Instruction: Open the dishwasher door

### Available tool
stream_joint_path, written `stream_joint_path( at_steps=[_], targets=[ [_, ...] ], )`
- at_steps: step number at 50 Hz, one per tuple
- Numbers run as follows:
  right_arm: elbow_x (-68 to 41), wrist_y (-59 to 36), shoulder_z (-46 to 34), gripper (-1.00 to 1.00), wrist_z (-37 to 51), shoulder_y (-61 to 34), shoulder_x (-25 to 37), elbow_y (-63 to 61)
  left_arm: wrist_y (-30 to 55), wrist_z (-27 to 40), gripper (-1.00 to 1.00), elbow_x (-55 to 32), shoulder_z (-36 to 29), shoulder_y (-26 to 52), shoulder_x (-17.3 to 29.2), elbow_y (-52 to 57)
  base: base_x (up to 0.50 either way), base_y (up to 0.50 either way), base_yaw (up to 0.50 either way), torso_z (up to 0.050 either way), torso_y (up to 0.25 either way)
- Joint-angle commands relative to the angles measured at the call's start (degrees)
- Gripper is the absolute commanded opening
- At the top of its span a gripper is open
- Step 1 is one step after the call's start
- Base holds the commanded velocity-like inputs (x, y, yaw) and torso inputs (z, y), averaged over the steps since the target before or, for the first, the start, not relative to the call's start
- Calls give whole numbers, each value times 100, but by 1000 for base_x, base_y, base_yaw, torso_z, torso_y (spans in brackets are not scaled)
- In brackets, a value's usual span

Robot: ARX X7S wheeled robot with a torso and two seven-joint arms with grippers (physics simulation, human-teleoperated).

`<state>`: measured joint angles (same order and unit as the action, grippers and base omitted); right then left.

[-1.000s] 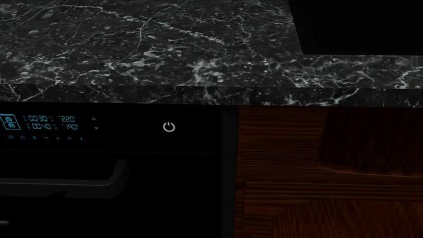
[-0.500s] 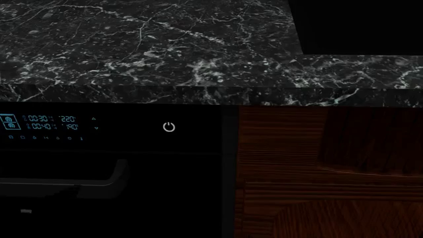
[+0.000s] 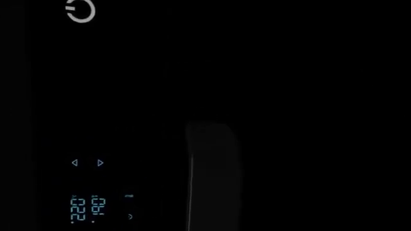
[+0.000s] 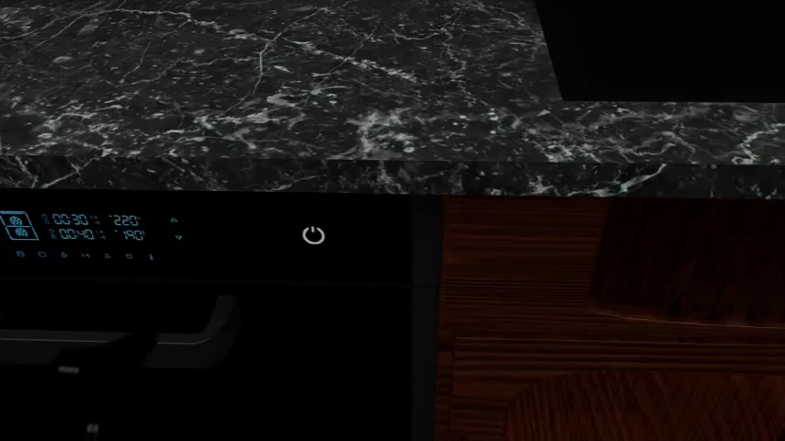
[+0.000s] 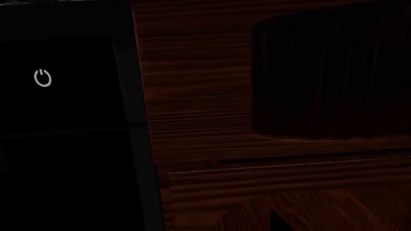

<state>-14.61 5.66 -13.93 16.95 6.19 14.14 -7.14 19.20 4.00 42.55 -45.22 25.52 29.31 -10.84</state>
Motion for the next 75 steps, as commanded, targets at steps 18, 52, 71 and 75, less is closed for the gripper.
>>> stream_joint_path(
  at_steps=[18,52,71,75],
  targets=[
    [-53,74,-7,100,77,81,78,-77,-357,127,100,66,-234,653,-257,-1174,0,0,0,0,0],
    [-113,50,-18,100,186,108,177,-199,-953,568,100,47,-485,1581,-774,-3208,0,0,0,0,0],
    [-144,107,-38,100,214,135,208,-186,-743,424,-100,157,-503,1358,-557,-2605,0,0,0,0,0],
    [-149,133,-48,100,212,128,203,-165,-659,322,-100,183,-502,1253,-459,-2345,0,0,0,0,0]
  ],
)
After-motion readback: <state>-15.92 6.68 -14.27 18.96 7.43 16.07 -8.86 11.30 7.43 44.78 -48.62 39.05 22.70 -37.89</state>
